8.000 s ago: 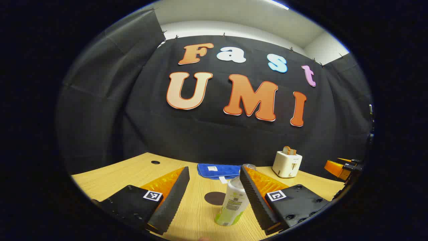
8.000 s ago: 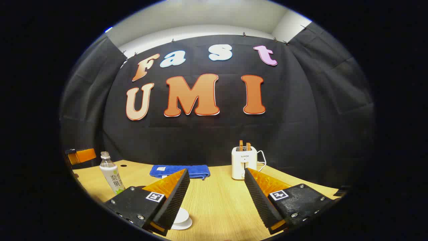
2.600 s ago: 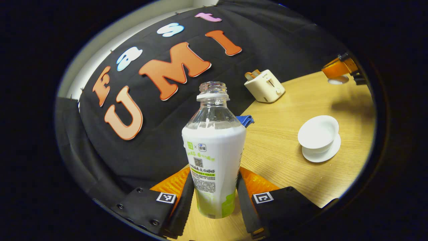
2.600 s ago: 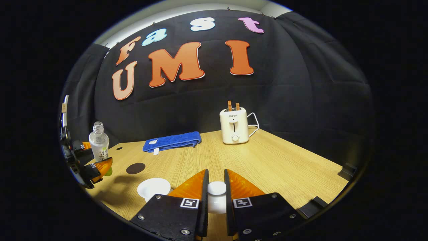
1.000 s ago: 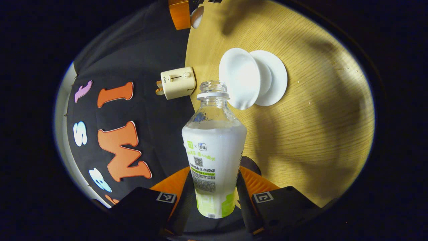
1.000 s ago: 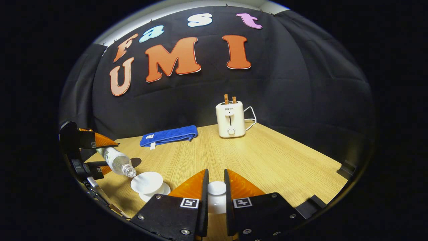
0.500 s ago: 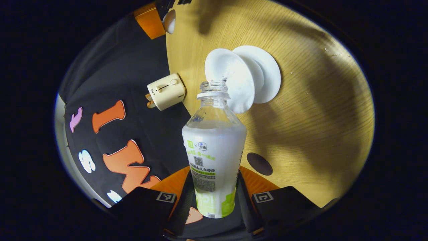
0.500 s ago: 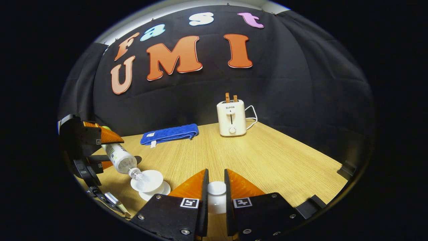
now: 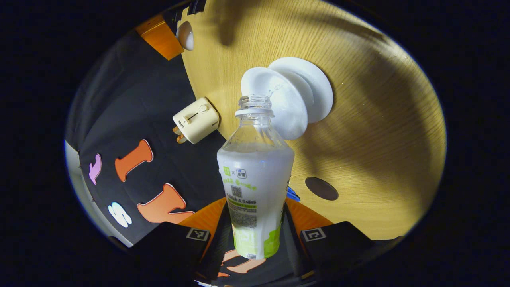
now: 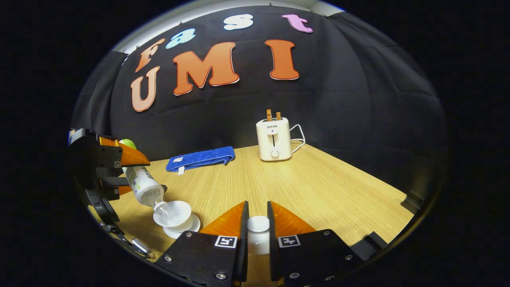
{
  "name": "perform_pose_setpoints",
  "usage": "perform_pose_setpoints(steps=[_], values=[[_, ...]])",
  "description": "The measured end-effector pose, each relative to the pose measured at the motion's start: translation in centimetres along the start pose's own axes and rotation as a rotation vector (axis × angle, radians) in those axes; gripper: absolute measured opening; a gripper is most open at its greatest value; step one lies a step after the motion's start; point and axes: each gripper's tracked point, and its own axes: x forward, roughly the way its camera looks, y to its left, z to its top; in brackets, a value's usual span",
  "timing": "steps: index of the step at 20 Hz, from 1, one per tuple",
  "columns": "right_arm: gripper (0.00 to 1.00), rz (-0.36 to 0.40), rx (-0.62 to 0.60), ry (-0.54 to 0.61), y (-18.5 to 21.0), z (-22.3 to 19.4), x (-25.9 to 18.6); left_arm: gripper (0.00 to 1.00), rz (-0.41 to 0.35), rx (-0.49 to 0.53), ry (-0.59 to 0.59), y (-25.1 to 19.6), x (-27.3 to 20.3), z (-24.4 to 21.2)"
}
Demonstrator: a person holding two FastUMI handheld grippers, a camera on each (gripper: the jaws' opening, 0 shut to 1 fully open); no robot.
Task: Open the teacup lid with one hand, grasp the water bottle and pour water into the teacup with the other hand; after pouring, place the water bottle on the coaster and then close the teacup lid.
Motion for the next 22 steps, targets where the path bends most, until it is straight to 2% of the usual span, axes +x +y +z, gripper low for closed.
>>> perform_pose_setpoints(steps=[6, 8, 9, 10, 11, 13, 16, 17, 18, 20, 21, 22], values=[[0.23, -0.008, 0.006, 0.0, -0.5, 0.0, -0.1, 0.68, -0.013, 0.082, 0.017, 1.0, 0.1, -0.3], [0.23, -0.011, 0.01, 0.001, -0.6, 0.0, -0.1, 0.71, -0.024, 0.065, 0.012, 0.8, 0.3, -0.2], [0.23, -0.012, 0.01, 0.002, -0.8, -0.1, -0.3, 0.68, -0.029, 0.041, 0.005, 0.6, 0.4, -0.2], [0.19, -0.015, 0.012, 0.003, -0.9, -0.1, -0.2, 0.69, -0.036, 0.01, -0.006, 0.3, 0.6, -0.1], [0.23, -0.016, 0.015, 0.004, -0.9, -0.1, -0.2, 0.68, -0.048, -0.039, -0.018, -0.1, 0.7, -0.1], [0.23, -0.014, 0.022, 0.007, -0.8, -0.2, -0.2, 0.69, -0.08, -0.156, -0.04, -0.9, 1.0, -0.1], [0.23, -0.013, 0.025, 0.01, -0.8, -0.3, -0.3, 0.66, -0.163, -0.446, -0.083, -3.2, 1.3, 0.7], [0.22, -0.013, 0.029, 0.009, -0.9, -0.2, -0.3, 0.7, -0.182, -0.539, -0.094, -3.8, 1.5, 1.2], [0.23, -0.016, 0.032, 0.008, -1.0, -0.2, -0.4, 0.66, -0.188, -0.613, -0.104, -4.3, 1.8, 1.6], [0.23, -0.026, 0.031, 0.005, -1.2, 0.1, -0.3, 0.72, -0.213, -0.746, -0.115, -5.6, 1.4, 2.5], [0.23, -0.031, 0.03, 0.004, -1.4, 0.2, -0.3, 0.66, -0.213, -0.808, -0.124, -6.0, 1.5, 2.8], [0.23, -0.035, 0.028, 0.003, -1.5, 0.3, -0.4, 0.67, -0.204, -0.864, -0.139, -6.2, 1.7, 3.2]])
